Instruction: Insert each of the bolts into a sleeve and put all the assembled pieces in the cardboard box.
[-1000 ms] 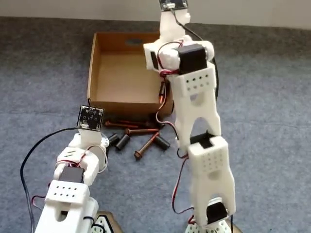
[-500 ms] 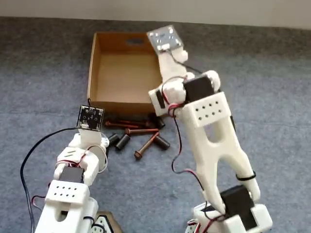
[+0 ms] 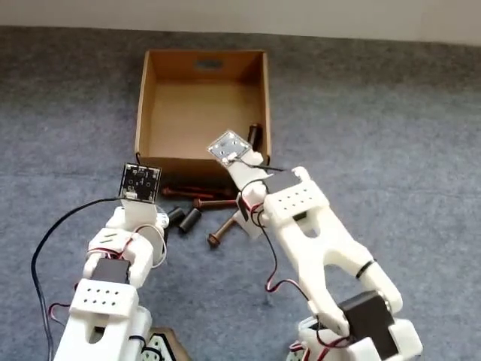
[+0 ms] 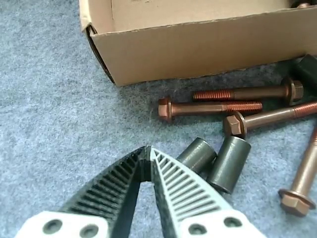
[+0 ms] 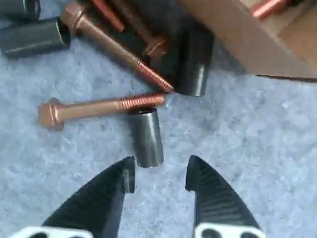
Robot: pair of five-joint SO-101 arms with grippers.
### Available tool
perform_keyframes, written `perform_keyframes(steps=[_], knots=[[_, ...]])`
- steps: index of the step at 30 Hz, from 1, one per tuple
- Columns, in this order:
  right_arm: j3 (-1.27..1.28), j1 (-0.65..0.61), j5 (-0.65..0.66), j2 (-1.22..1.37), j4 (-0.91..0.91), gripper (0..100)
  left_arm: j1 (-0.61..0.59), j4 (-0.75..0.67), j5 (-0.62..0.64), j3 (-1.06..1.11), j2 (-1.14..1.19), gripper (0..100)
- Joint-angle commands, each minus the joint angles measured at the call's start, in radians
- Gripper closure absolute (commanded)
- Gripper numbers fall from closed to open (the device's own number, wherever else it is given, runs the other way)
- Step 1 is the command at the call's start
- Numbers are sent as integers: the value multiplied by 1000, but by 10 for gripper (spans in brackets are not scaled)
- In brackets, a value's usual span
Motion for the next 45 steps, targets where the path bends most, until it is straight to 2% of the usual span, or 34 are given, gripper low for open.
perform_keyframes(steps=[1, 15, 17, 20, 24, 29, 33, 36, 42, 45], knots=[[-10, -12, 18, 67, -58, 826, 16, -18, -3, -8, -13, 987], [-64, -38, 23, 222, -101, 827, 16, -18, -3, -8, -13, 987], [-65, -36, 23, 220, -105, 873, 16, -18, -3, -8, -13, 987], [-65, -36, 17, 219, -104, 998, 16, -18, -3, -7, -13, 987], [-44, -21, 12, 159, -99, 993, 16, -18, -3, -8, -13, 987], [124, 12, -57, -97, -99, 993, 16, -18, -3, -8, -13, 987], [280, 120, -68, -255, -104, 991, 16, -18, -3, -8, -13, 987], [360, 179, -61, -268, -104, 985, 16, -18, -3, -8, -13, 987], [400, 191, -68, -268, -104, 845, 16, -18, -3, -7, -13, 987], [398, 191, -68, -268, -105, 841, 12, -18, -5, -7, -13, 987]])
